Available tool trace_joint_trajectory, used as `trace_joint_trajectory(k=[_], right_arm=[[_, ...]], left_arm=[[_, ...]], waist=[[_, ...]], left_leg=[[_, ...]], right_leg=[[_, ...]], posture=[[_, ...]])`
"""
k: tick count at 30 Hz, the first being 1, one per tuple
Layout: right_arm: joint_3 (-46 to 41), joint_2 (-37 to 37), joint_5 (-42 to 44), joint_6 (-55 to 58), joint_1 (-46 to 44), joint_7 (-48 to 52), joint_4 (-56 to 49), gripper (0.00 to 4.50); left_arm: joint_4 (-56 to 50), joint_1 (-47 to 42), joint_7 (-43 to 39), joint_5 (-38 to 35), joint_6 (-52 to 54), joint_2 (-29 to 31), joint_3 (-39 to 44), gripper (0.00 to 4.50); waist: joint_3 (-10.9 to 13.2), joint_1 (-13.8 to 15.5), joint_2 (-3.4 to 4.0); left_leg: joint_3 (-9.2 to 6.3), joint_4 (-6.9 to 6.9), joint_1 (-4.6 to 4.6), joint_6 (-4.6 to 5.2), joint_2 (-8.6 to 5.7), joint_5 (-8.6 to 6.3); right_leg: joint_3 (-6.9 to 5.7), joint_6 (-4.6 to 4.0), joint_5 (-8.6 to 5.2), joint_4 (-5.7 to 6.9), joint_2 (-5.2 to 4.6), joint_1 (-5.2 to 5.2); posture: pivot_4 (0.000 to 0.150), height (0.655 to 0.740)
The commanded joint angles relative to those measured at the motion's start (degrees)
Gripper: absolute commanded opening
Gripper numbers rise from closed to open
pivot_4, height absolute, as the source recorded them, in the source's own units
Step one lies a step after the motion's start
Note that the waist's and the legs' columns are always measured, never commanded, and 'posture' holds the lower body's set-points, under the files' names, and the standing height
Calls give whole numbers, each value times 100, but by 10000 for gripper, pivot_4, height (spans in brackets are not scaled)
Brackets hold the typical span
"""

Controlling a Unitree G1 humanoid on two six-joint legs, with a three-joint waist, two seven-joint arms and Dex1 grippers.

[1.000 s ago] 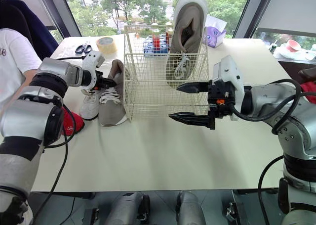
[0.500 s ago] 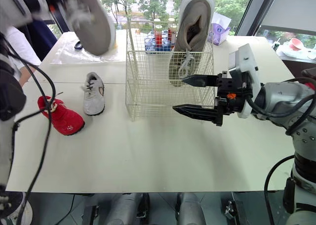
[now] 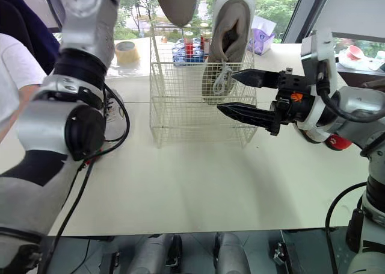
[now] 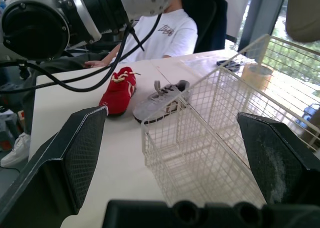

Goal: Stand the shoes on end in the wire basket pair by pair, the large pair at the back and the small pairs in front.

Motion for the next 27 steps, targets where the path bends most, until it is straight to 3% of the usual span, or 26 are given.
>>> trace_joint_trajectory(k=[1, 14, 27], right_arm=[[-468, -128, 323, 22, 91, -399, -263, 45000], [-444, -135, 509, -166, 209, -735, -233, 45000], [-54, -85, 288, -463, 6, -506, 130, 45000]], left_arm=[[-447, 366, 654, 627, -1136, -310, -459, 3864], [-1781, 1768, 762, 888, -753, -325, -774, 3864], [-2843, 3109, 687, 654, 470, -323, -720, 3864]], waist=[[0, -13, 0], [-2, -18, 2], [-2, -21, 3]], left_leg=[[-2, -10, 12, 0, 2, 0], [-3, -5, 34, 17, 3, -10], [-5, -1, 46, 23, 5, -13]], right_leg=[[0, 0, 0, -2, -1, 6], [5, -2, 1, 0, -6, 30], [5, -6, 4, 5, -5, 39]], posture=[[1500, 7400], [1500, 7400], [1500, 7400]])
